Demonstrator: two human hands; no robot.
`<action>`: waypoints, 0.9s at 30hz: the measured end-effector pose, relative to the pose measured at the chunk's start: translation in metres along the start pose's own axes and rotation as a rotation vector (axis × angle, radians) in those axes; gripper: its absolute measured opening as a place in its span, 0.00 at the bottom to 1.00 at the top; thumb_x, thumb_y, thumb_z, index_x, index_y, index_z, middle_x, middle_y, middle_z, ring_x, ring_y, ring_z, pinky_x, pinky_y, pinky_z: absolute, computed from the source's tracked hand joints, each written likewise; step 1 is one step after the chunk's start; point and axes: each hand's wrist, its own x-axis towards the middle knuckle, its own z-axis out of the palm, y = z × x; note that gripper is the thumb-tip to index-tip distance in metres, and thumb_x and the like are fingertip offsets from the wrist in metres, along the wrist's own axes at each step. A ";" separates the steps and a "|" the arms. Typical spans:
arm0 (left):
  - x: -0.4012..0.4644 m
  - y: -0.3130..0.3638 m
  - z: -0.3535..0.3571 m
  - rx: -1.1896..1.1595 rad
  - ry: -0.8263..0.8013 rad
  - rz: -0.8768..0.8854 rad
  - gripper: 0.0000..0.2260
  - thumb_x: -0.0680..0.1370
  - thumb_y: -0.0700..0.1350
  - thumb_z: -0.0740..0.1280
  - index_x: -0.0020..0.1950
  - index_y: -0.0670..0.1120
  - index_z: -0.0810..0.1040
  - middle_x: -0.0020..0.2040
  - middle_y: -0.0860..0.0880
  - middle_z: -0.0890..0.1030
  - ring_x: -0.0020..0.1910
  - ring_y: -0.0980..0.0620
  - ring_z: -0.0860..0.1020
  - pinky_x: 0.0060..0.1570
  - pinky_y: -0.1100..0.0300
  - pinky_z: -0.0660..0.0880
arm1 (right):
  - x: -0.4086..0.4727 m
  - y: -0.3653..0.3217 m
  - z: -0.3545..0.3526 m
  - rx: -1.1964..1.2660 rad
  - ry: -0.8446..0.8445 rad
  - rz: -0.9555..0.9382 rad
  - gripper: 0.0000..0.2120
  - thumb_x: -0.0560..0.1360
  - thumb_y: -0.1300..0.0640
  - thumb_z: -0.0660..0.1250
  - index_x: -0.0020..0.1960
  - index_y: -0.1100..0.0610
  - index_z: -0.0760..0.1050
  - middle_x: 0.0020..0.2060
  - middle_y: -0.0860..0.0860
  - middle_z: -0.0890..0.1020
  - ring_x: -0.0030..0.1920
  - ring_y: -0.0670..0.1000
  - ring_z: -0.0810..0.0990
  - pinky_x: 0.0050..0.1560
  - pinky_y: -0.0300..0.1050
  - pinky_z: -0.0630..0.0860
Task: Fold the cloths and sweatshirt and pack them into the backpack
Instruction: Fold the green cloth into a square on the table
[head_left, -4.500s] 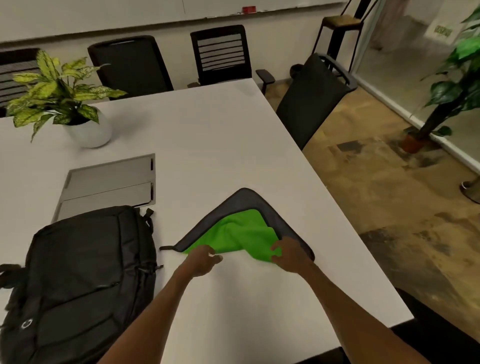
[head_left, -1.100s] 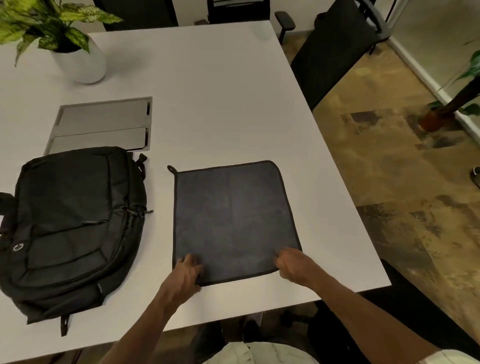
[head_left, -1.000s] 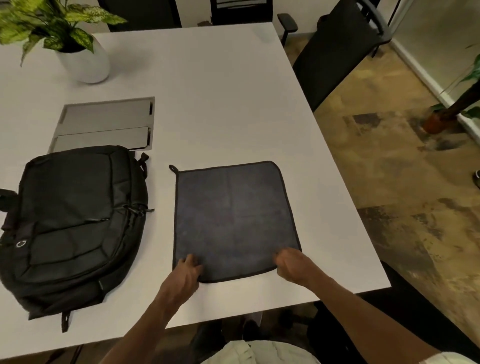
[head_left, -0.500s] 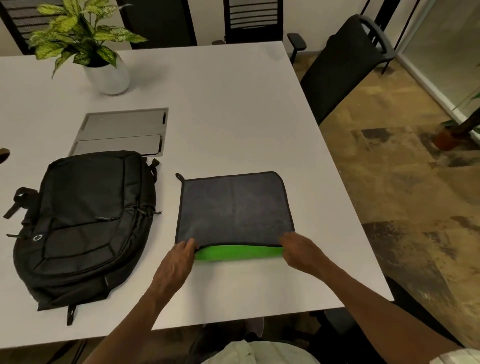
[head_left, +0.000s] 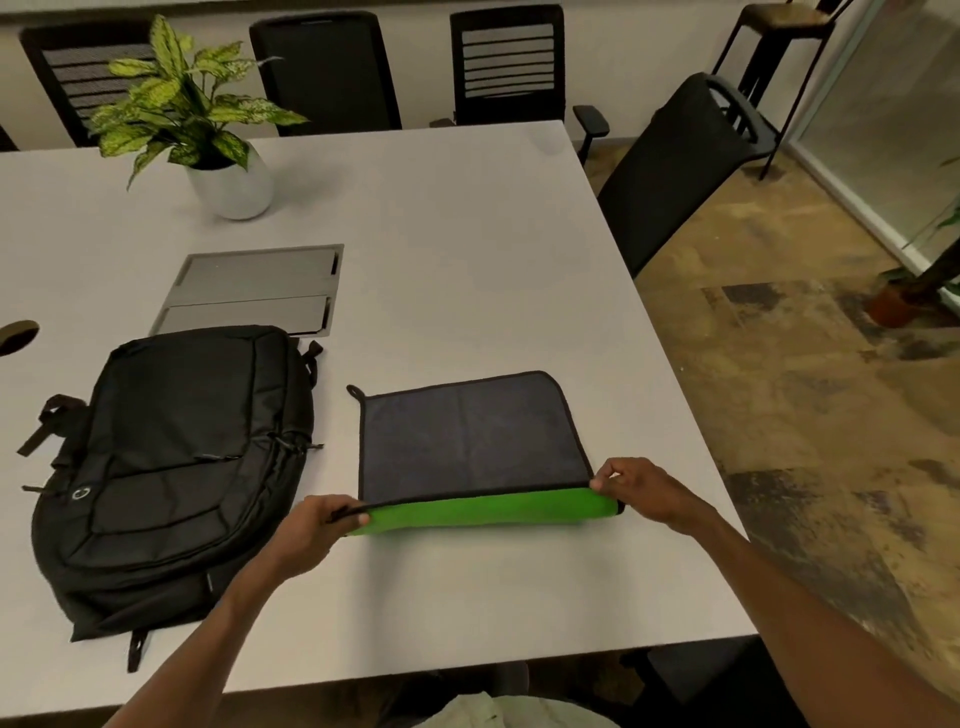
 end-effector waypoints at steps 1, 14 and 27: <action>-0.002 -0.001 -0.002 -0.048 -0.049 -0.023 0.13 0.71 0.59 0.70 0.48 0.52 0.84 0.39 0.41 0.82 0.35 0.49 0.75 0.40 0.54 0.72 | 0.000 0.001 -0.004 0.015 -0.084 0.021 0.07 0.75 0.53 0.73 0.45 0.57 0.80 0.35 0.47 0.81 0.37 0.43 0.76 0.40 0.36 0.71; 0.043 0.012 -0.018 -0.523 0.041 -0.185 0.05 0.75 0.40 0.70 0.45 0.47 0.86 0.44 0.46 0.85 0.42 0.51 0.83 0.44 0.56 0.80 | 0.054 -0.015 -0.017 0.006 0.003 0.083 0.03 0.75 0.67 0.70 0.46 0.61 0.80 0.39 0.57 0.84 0.42 0.52 0.81 0.43 0.46 0.79; 0.147 -0.007 -0.023 -0.327 0.194 -0.271 0.07 0.79 0.50 0.66 0.44 0.55 0.83 0.45 0.47 0.84 0.48 0.43 0.83 0.51 0.42 0.80 | 0.140 -0.006 0.002 -0.234 0.420 0.156 0.05 0.78 0.60 0.66 0.49 0.62 0.78 0.43 0.56 0.81 0.47 0.57 0.79 0.43 0.43 0.67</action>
